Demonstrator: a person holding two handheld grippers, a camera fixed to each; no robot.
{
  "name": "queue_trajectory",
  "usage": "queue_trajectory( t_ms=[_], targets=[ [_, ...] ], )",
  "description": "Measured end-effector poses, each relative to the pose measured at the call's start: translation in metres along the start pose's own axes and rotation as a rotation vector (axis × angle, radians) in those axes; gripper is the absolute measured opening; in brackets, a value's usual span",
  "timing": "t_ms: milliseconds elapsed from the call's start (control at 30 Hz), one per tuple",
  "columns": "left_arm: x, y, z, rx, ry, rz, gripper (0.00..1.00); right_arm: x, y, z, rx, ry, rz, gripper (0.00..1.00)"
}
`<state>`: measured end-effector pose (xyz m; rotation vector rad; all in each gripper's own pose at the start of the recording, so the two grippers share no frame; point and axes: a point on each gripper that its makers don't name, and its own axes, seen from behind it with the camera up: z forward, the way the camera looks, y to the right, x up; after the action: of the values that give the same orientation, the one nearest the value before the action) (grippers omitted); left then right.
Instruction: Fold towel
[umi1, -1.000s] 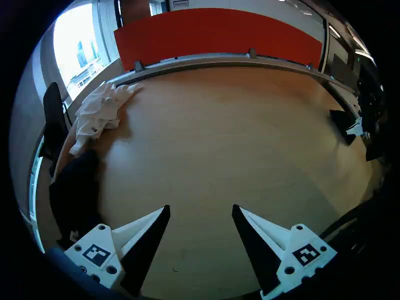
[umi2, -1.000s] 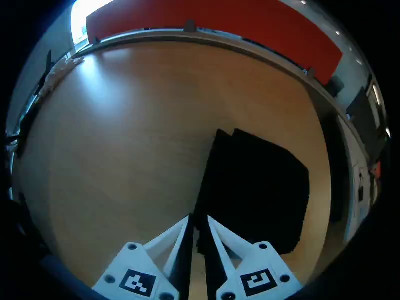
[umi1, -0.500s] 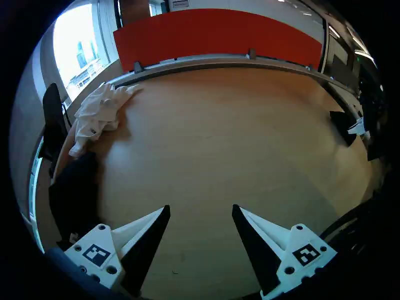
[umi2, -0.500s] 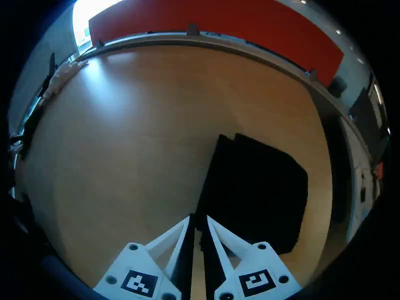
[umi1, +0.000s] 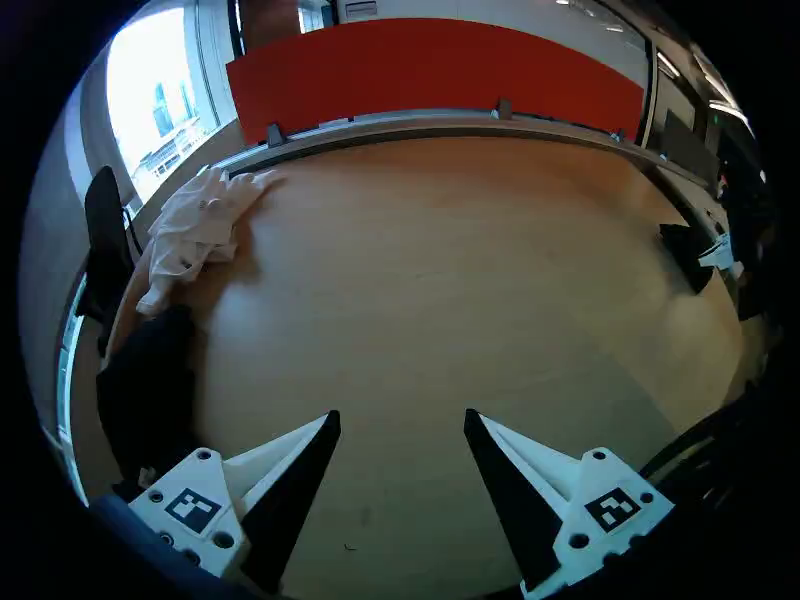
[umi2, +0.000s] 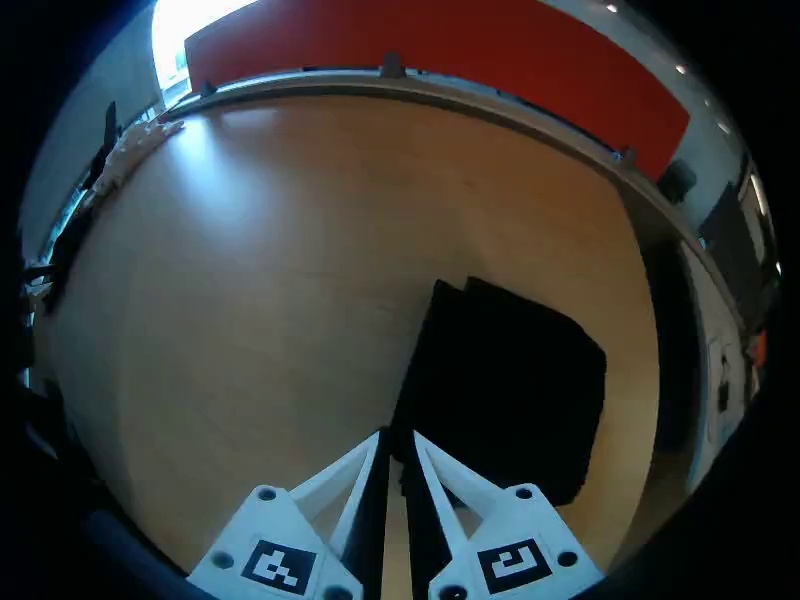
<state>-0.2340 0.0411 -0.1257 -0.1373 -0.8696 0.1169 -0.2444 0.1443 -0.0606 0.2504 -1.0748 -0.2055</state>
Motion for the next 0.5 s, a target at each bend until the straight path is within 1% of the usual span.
queue_trajectory(
  t_ms=[300, 500],
  targets=[
    [0.0019, 0.0010, 0.0013, -0.004, 0.004, 0.001, 0.92, 0.0022, 0.0030, -0.0086, -0.002, 0.012, -0.007, 0.09],
    [0.0024, 0.0017, 0.0009, -0.004, 0.004, 0.006, 0.92, 0.0009, 0.0043, -0.0105, -0.001, 0.011, -0.007, 0.09]
  ],
)
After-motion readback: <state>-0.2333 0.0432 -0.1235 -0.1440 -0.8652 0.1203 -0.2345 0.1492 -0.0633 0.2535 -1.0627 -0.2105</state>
